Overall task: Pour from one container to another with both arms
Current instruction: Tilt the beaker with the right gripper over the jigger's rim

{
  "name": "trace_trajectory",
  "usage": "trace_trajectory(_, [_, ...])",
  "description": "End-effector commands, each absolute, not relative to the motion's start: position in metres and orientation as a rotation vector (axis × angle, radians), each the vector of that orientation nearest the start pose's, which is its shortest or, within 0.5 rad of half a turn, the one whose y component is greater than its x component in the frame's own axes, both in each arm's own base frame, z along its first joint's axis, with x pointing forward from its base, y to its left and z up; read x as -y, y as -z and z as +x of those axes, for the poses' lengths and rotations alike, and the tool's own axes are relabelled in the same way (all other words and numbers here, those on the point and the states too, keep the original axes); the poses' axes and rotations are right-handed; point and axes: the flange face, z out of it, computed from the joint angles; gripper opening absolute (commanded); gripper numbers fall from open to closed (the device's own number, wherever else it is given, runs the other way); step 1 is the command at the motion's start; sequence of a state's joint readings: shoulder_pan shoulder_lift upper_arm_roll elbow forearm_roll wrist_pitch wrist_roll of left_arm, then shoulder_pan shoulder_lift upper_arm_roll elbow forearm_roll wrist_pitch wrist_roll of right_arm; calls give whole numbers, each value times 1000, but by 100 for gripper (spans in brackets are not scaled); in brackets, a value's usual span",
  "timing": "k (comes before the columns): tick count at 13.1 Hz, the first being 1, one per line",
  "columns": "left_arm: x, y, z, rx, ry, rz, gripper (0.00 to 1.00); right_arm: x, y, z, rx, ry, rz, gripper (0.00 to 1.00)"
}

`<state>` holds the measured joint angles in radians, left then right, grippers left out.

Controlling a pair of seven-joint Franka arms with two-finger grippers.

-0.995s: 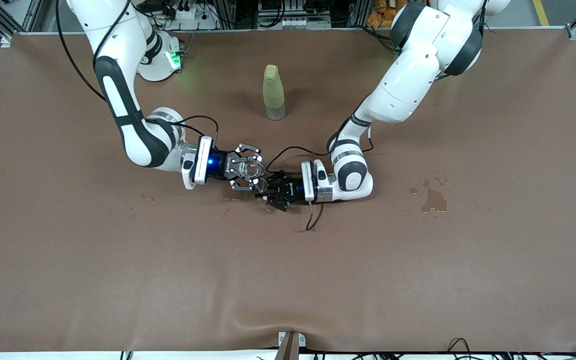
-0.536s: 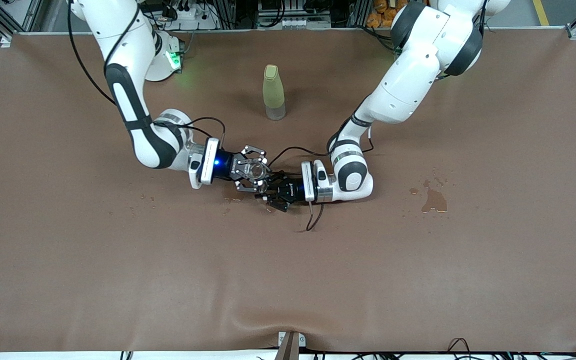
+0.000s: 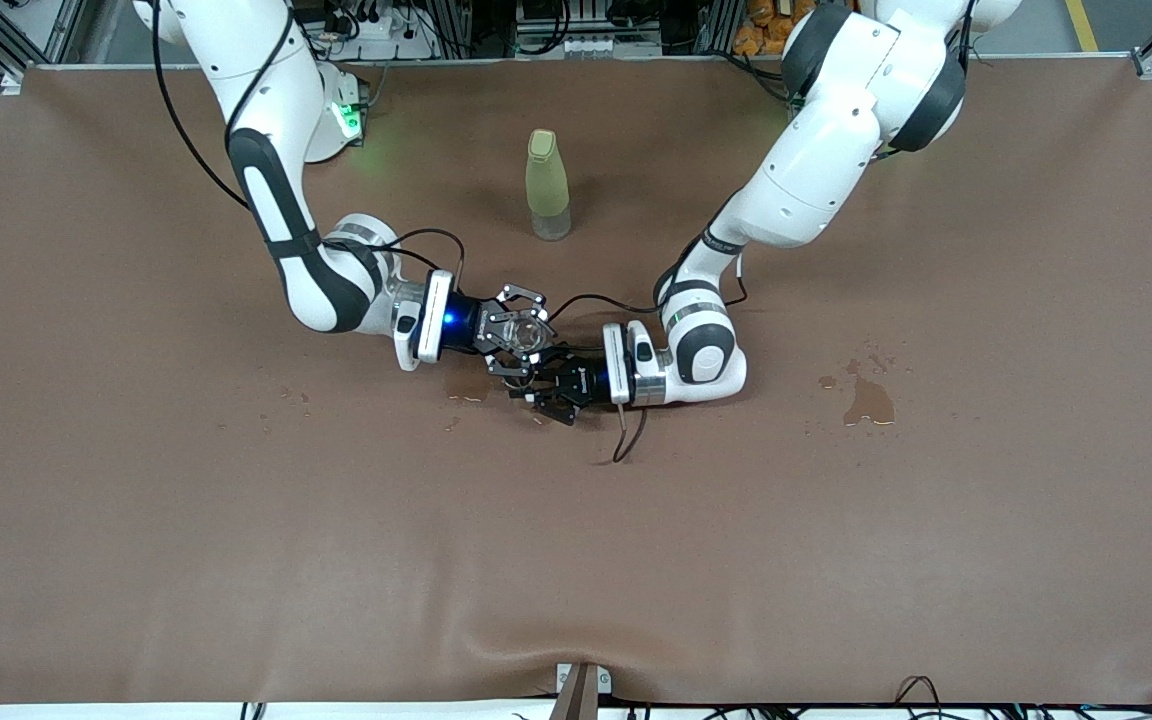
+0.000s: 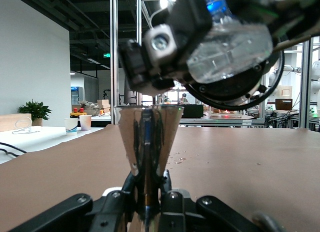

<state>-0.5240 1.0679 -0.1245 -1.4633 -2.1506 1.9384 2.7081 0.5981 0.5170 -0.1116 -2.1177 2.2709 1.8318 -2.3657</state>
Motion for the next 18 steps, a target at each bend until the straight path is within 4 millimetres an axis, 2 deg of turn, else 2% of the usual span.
trace_trajectory(1, [458,-84,545,1079,-1355,1208,0,-323,-195,483,713,1113,-1476,0])
trace_trajectory(12, [457,-80,547,1051,-1342,1272,0,-327,-222,486,597,1021,-1466,0])
trace_trajectory(18, [456,-80,548,1053,-1342,1274,0,-332,-218,474,444,843,-1495,0])
